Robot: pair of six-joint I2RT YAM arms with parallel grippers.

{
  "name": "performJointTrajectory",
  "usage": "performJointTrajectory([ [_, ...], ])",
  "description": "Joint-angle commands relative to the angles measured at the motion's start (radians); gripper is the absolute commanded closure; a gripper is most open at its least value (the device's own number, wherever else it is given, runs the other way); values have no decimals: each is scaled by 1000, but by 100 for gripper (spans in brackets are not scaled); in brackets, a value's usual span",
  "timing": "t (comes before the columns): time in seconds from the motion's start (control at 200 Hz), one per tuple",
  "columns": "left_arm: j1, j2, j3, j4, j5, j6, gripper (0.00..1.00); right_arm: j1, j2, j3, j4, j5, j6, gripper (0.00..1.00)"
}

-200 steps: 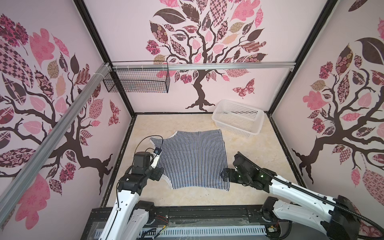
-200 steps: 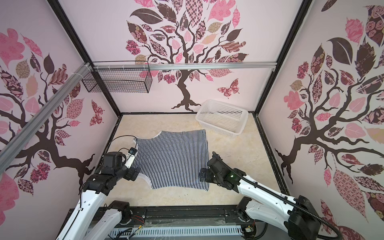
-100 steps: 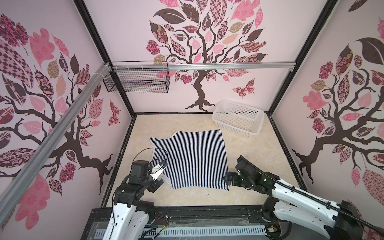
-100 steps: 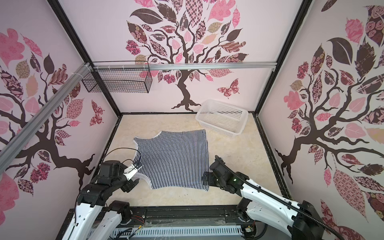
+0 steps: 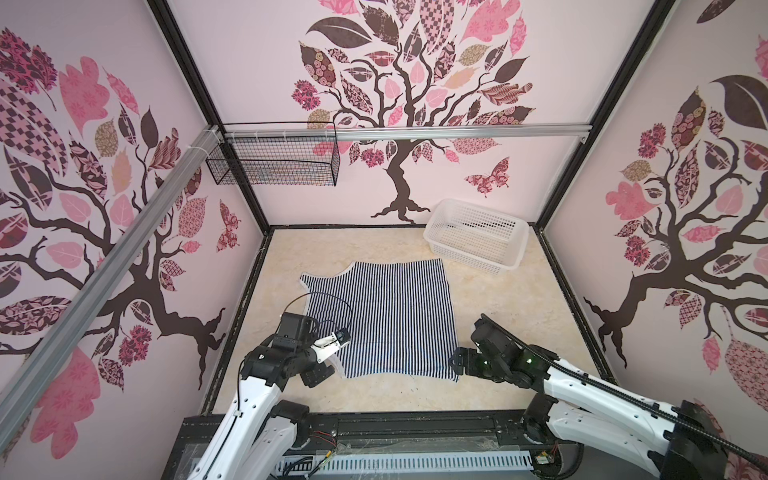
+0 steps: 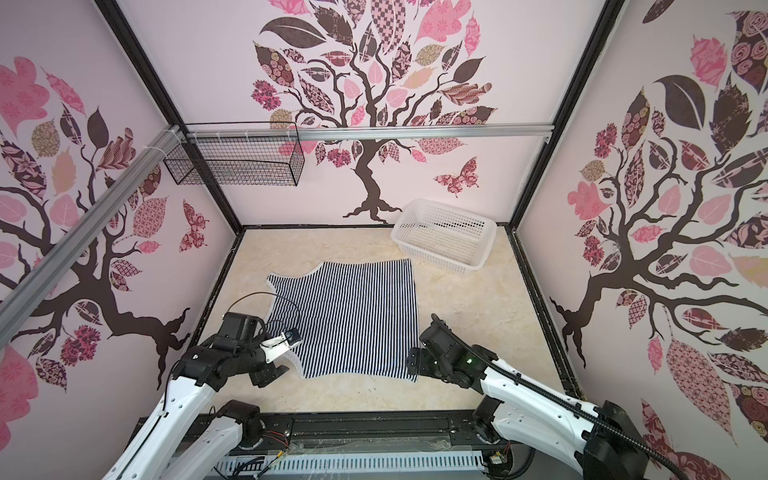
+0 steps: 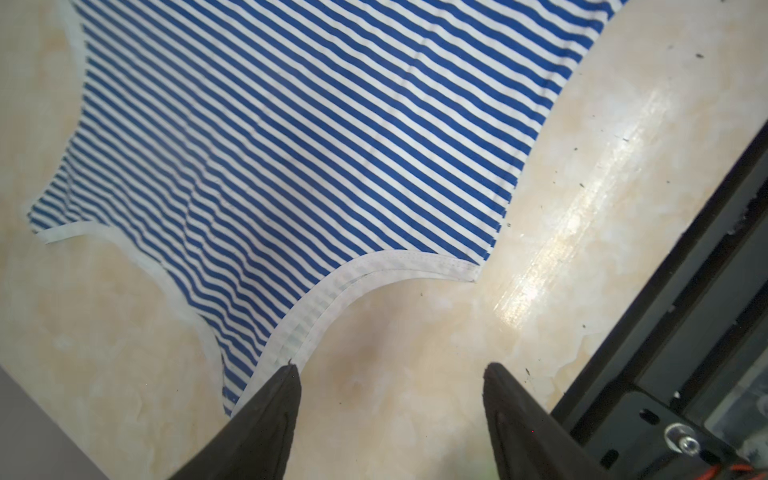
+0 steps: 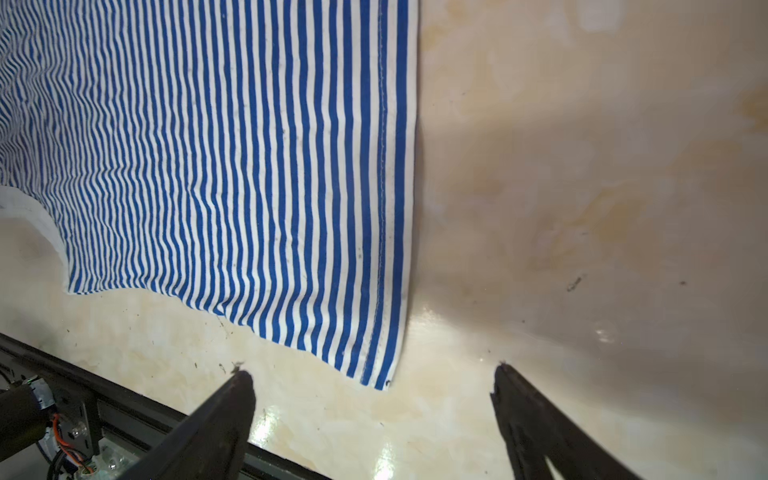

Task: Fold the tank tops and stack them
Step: 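Lower the left gripper and pinch the near hem corner of the tank top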

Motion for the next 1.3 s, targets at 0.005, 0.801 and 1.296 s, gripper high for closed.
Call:
performJointTrajectory([
  [0.005, -121, 51, -4, 19, -49, -37, 28, 24, 33, 17, -11, 17, 17, 9],
  [0.801, -363, 188, -177, 350, -230, -87, 27, 149, 162, 71, 28, 75, 59, 33],
  [1.296, -363, 220, -171, 321, -161, -90, 27, 195, 187, 71, 31, 83, 78, 42],
])
